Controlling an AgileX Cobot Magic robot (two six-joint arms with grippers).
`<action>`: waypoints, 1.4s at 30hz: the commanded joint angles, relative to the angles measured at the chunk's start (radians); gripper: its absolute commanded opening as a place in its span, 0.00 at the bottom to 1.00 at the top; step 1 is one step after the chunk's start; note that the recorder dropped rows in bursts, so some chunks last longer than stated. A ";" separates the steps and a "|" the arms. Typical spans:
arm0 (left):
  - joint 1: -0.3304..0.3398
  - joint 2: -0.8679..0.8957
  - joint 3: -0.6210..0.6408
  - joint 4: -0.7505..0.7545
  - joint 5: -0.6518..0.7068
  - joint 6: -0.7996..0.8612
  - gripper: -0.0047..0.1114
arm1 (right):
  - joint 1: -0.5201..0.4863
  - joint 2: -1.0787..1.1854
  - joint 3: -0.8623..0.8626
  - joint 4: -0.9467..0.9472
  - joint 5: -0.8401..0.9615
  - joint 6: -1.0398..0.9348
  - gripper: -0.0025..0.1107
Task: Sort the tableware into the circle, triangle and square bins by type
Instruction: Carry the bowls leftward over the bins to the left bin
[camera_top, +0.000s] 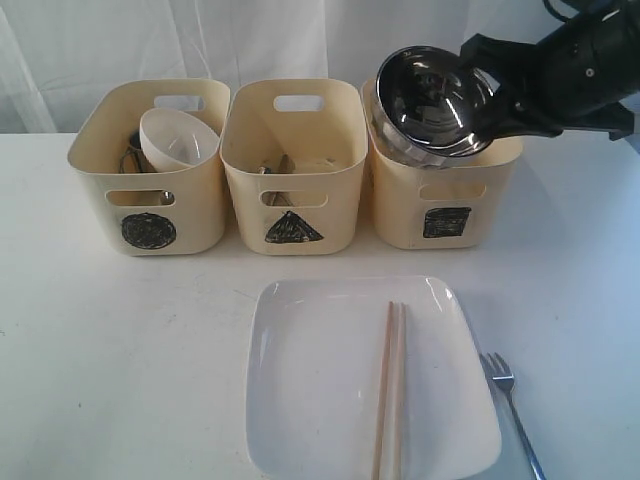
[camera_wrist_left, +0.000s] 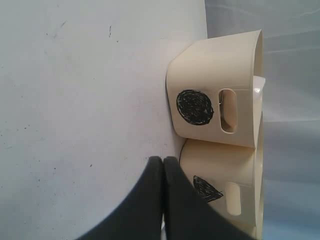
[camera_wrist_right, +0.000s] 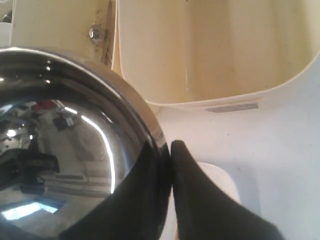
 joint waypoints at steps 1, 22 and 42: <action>0.004 -0.005 0.000 -0.005 -0.003 0.005 0.04 | 0.043 0.022 -0.020 0.046 -0.020 -0.052 0.02; 0.004 -0.005 0.000 -0.005 -0.005 0.005 0.04 | 0.336 0.354 -0.302 0.254 -0.206 -0.171 0.02; 0.004 -0.005 0.000 0.000 -0.009 0.007 0.04 | 0.455 0.559 -0.566 0.257 -0.345 -0.243 0.02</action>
